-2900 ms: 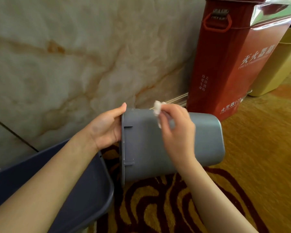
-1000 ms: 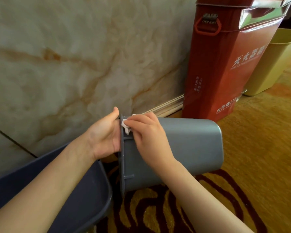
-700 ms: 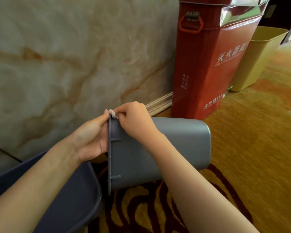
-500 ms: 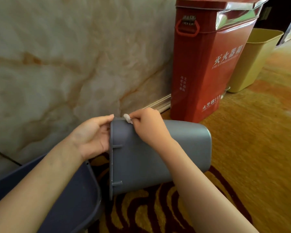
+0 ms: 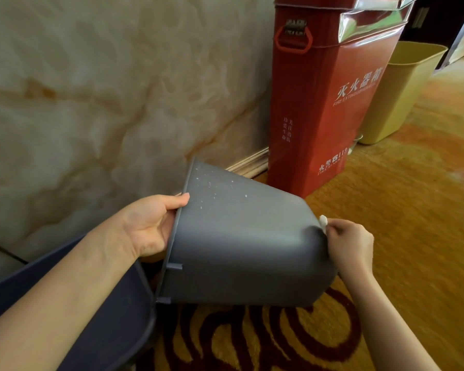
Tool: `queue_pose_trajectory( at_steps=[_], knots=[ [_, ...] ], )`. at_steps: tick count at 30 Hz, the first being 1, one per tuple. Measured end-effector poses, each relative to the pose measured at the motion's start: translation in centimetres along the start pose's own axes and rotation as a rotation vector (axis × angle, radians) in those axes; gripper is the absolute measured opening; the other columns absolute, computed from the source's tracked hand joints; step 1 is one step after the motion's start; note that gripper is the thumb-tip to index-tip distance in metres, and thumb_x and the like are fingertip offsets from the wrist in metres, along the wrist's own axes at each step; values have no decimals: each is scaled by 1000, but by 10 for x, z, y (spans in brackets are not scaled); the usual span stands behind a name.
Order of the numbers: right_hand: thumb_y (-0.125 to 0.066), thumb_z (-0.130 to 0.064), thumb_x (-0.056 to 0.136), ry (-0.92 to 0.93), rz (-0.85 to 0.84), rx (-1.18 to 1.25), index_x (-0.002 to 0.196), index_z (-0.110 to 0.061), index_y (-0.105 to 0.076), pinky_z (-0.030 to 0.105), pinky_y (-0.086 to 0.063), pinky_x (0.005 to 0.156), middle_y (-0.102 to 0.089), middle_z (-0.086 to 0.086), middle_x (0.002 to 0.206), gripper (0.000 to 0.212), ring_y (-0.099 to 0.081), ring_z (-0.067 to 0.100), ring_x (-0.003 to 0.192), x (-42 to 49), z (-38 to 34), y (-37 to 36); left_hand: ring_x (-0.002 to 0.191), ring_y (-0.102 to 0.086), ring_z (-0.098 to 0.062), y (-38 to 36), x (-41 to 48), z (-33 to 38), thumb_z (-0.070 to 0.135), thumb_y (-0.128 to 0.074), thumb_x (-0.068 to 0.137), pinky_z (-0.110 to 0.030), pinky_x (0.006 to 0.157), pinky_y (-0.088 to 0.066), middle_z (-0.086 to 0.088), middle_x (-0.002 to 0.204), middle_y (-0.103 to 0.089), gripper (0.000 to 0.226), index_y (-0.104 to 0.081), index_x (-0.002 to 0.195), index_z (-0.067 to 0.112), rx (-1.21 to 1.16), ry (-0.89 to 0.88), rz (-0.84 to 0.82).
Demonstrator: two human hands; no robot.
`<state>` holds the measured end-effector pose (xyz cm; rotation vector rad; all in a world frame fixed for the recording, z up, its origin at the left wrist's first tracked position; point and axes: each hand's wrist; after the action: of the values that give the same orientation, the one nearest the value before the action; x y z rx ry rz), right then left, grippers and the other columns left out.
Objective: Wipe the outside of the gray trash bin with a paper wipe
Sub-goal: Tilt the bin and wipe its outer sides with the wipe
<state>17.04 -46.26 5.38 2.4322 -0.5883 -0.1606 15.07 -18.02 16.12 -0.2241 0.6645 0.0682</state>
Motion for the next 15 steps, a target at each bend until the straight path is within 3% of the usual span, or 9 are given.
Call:
queue_pose_trajectory(
  at_steps=[2, 4, 7, 10, 15],
  knots=[
    [-57, -10, 91, 177, 93, 49, 92, -6, -73, 31, -46, 78, -72, 11, 98, 17, -61, 25, 90, -11, -24, -1, 67, -73, -25, -5, -2, -1, 18, -45, 93, -37, 46, -57, -13, 79, -76, 24, -65, 99, 6, 7, -15, -28],
    [-61, -5, 87, 383, 72, 175, 93, -7, -73, 32, -46, 83, -73, 8, 97, 14, -62, 23, 94, -32, -62, -10, 70, -73, -24, -9, -3, -2, 19, -47, 92, -36, 50, -58, -13, 83, -76, 24, -67, 98, 6, 31, -35, -54],
    [-62, 2, 82, 593, -60, 350, 96, -9, -73, 13, -36, 83, -73, 6, 100, 21, -60, 19, 93, -67, -117, -32, 67, -73, -21, -17, -5, -4, 18, -47, 91, -31, 55, -59, -12, 79, -76, 27, -70, 88, 6, 56, -109, -97],
    [-59, 4, 83, 637, -134, 432, 103, -8, -71, -1, -28, 83, -71, 7, 106, 27, -58, 21, 96, -86, -143, -50, 71, -73, -18, -18, -6, -5, 19, -47, 87, -28, 64, -59, -11, 80, -76, 29, -74, 79, 10, 76, -218, -134],
    [-59, -2, 87, 616, -155, 392, 107, -8, -70, 0, -26, 86, -70, 5, 111, 24, -54, 20, 99, -86, -116, -70, 73, -73, -18, -2, -7, -7, 19, -46, 90, -29, 56, -59, -10, 81, -77, 35, -77, 77, 10, 93, -238, -97]
  ],
)
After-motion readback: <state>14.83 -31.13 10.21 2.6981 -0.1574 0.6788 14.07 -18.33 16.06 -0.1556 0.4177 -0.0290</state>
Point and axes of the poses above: each hand's wrist, its own x-axis towards the middle knuckle, its own y-axis out of the back of the hand, z = x × y
